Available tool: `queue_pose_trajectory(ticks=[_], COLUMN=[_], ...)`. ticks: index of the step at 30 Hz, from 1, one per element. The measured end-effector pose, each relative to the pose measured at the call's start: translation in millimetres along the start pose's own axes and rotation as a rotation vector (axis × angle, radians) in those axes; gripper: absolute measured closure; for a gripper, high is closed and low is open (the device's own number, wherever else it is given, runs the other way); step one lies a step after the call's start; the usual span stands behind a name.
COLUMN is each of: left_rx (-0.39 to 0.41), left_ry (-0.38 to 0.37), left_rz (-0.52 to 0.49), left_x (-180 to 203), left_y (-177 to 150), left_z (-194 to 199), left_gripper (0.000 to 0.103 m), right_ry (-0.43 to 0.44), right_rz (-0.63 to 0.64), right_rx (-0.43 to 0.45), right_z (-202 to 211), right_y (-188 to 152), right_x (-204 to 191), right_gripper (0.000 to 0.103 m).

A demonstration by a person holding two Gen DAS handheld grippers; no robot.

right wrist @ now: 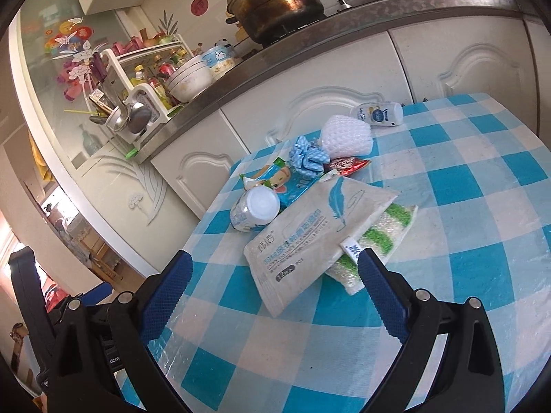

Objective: Collect trash
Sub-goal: 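Return both tools to the table above the remaining trash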

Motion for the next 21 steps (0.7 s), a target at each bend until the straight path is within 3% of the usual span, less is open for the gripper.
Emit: queue_pose_trajectory(ticks=[15, 21], left_rx=[-0.006, -0.004], left_ry=[-0.009, -0.075], left_rz=[-0.082, -0.057], left_x=[36.3, 44.0], left_y=[6.4, 7.4], left_z=[2.0, 3.1], left_gripper=[0.007, 0.007], right_ry=[-0.058, -0.097], right_rz=[-0.08, -0.106], right_rx=[-0.005, -0.009], right_z=[11.2, 14.2], right_y=[10.8, 16.4], right_x=[50.4, 70.7], right_gripper=[0.007, 0.007])
Point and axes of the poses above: each gripper's, at about its wrist camera, not at the fingertips, and z roughly against the way its jaws point, x to its right, y to its top, the point moved 4 cm from there along -z, roughly the way its jaws point, and after that the axes turned 15 degrees about x, right-handed, at the moved point
